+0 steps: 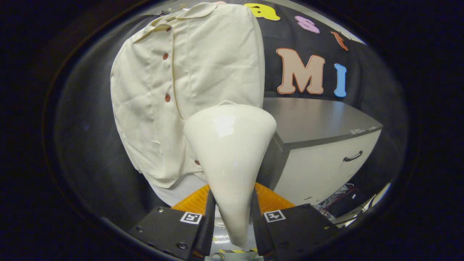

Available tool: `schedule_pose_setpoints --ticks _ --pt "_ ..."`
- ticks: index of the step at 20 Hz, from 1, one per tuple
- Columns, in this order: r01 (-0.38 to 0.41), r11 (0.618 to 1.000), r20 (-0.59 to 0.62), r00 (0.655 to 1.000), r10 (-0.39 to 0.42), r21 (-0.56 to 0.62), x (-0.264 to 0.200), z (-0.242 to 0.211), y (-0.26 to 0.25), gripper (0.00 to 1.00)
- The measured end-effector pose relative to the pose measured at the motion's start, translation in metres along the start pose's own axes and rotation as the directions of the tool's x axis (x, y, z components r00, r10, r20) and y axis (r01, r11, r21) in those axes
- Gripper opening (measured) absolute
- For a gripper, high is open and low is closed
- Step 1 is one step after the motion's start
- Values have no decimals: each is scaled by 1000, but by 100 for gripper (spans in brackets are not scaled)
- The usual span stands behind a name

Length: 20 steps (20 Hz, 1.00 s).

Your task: Iron the clothes twice with a garment steamer, once on the left side and once on the right side.

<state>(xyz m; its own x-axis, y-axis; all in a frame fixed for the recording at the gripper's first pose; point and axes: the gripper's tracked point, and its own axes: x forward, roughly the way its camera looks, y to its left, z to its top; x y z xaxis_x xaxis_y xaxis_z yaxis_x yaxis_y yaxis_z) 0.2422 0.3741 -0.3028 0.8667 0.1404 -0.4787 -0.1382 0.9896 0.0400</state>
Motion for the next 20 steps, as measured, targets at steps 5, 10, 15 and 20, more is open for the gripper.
schedule_pose_setpoints --ticks 5,10,15,20 --pt "15 999 84 996 -19 51 -48 33 3 47" --pt "17 996 194 980 -34 89 -105 70 7 47" --pt "1 997 305 952 -24 76 -170 103 3 47" --pt "-37 997 394 919 8 67 -240 121 -3 47"
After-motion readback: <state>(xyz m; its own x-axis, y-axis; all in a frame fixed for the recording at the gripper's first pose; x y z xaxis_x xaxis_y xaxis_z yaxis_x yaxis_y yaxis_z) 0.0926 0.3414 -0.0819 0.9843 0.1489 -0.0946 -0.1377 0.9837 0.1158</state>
